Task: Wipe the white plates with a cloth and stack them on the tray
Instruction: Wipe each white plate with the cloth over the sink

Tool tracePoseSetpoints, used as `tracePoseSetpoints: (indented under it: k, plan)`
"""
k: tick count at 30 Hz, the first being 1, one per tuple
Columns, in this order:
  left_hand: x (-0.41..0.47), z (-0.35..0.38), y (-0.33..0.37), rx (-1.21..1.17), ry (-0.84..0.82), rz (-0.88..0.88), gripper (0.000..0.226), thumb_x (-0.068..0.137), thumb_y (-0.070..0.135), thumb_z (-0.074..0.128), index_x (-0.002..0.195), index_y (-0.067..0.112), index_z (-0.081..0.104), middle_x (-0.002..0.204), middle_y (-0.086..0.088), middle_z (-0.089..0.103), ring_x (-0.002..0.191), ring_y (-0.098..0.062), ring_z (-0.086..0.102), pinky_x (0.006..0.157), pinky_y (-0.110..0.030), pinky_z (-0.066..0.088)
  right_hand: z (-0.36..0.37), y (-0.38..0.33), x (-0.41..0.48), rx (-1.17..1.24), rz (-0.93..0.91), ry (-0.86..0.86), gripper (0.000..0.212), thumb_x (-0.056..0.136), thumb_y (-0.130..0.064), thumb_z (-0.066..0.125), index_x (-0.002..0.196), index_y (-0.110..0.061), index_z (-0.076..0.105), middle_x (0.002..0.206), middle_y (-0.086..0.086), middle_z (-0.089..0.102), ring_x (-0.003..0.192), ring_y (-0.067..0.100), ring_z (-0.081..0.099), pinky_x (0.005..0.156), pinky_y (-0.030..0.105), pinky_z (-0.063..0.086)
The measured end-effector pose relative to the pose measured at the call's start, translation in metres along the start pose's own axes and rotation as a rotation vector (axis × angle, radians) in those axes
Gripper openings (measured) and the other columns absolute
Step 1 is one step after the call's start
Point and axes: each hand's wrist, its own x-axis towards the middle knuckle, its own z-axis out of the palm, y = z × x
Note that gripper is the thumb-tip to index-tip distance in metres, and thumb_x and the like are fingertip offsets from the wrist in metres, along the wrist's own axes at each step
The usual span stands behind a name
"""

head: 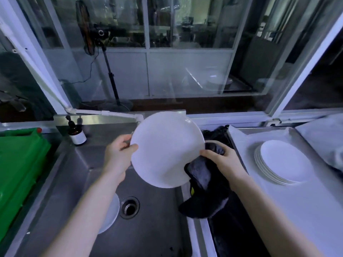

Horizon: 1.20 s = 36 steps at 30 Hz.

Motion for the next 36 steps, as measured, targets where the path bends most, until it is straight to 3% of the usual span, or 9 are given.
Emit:
tracePoseSetpoints:
  k: [5,8,12,17,21,27,29,33,36]
  plan:
    - [0.002,0.045,-0.014,-0.096,-0.086,-0.094,0.030,0.089,-0.003,0.064,0.103,0.023,0.071,0.100,0.000,0.075,0.084,-0.022,0.065,0.071,-0.038,0.050,-0.034,0.009,-0.017,-0.138,0.050,0.219,0.011,0.081,-0.022,0.078,0.082,-0.033,0.077,0.077,-0.011,0.075,0.072,0.000,0.067,0.063,0.015,0.051]
    - [-0.006,0.077,-0.020,-0.100,-0.151,-0.126,0.030,0.090,-0.001,0.064,0.114,0.016,0.070,0.098,0.001,0.074,0.080,-0.021,0.062,0.058,-0.027,0.039,-0.061,0.019,-0.025,-0.295,0.137,0.338,0.007,0.079,-0.028,0.078,0.076,-0.022,0.076,0.067,-0.003,0.069,0.068,0.012,0.064,0.065,0.029,0.051]
    - [-0.023,0.122,-0.020,-0.058,-0.251,-0.132,0.027,0.091,0.000,0.062,0.108,0.019,0.069,0.091,0.006,0.073,0.074,-0.015,0.063,0.048,-0.021,0.041,-0.110,0.028,-0.036,-0.365,0.229,0.362,0.022,0.076,-0.021,0.077,0.087,-0.002,0.071,0.074,0.017,0.066,0.066,0.022,0.059,0.065,0.029,0.045]
    - [-0.048,0.193,-0.015,-0.042,-0.362,-0.166,0.027,0.092,-0.001,0.064,0.112,0.014,0.072,0.103,-0.004,0.076,0.094,-0.028,0.071,0.074,-0.037,0.059,-0.183,0.032,-0.047,-0.166,0.263,0.308,0.015,0.078,-0.004,0.070,0.087,-0.014,0.078,0.073,-0.001,0.070,0.068,0.006,0.062,0.061,0.016,0.049]
    - [-0.070,0.263,-0.018,-0.100,-0.399,-0.192,0.026,0.090,-0.001,0.067,0.103,0.022,0.072,0.090,0.003,0.079,0.079,-0.014,0.075,0.059,-0.024,0.058,-0.249,0.046,-0.042,-0.101,0.257,0.352,0.033,0.080,0.000,0.068,0.081,-0.031,0.080,0.079,-0.003,0.076,0.070,0.006,0.070,0.060,0.017,0.054]
    - [-0.095,0.378,-0.031,-0.137,-0.363,-0.313,0.013,0.093,0.005,0.068,0.104,0.011,0.071,0.099,-0.011,0.074,0.085,-0.025,0.067,0.070,-0.033,0.059,-0.360,0.087,-0.010,-0.194,0.278,0.457,0.012,0.073,-0.006,0.071,0.080,0.002,0.065,0.070,-0.002,0.049,0.072,0.010,0.042,0.069,0.029,0.036]
    - [-0.098,0.407,-0.037,-0.098,-0.390,-0.343,0.022,0.094,0.001,0.063,0.112,0.010,0.071,0.105,-0.011,0.074,0.090,-0.026,0.067,0.080,-0.038,0.058,-0.387,0.099,0.003,-0.246,0.289,0.458,0.023,0.071,-0.010,0.071,0.080,0.007,0.058,0.070,-0.001,0.043,0.073,0.011,0.036,0.069,0.029,0.032]
    - [-0.096,0.453,-0.051,0.013,-0.437,-0.327,0.041,0.091,-0.008,0.053,0.121,0.012,0.071,0.113,-0.007,0.075,0.103,-0.025,0.070,0.094,-0.040,0.057,-0.423,0.125,0.030,-0.349,0.305,0.455,0.034,0.071,-0.011,0.068,0.095,0.010,0.057,0.070,0.001,0.042,0.074,0.008,0.035,0.068,0.028,0.030]
    - [-0.091,0.477,-0.060,0.126,-0.427,-0.282,0.050,0.087,-0.012,0.051,0.123,0.017,0.071,0.111,-0.002,0.074,0.104,-0.021,0.067,0.094,-0.034,0.052,-0.436,0.144,0.050,-0.378,0.342,0.437,0.032,0.073,-0.012,0.068,0.097,0.008,0.060,0.070,0.019,0.046,0.076,0.006,0.036,0.066,0.027,0.030]
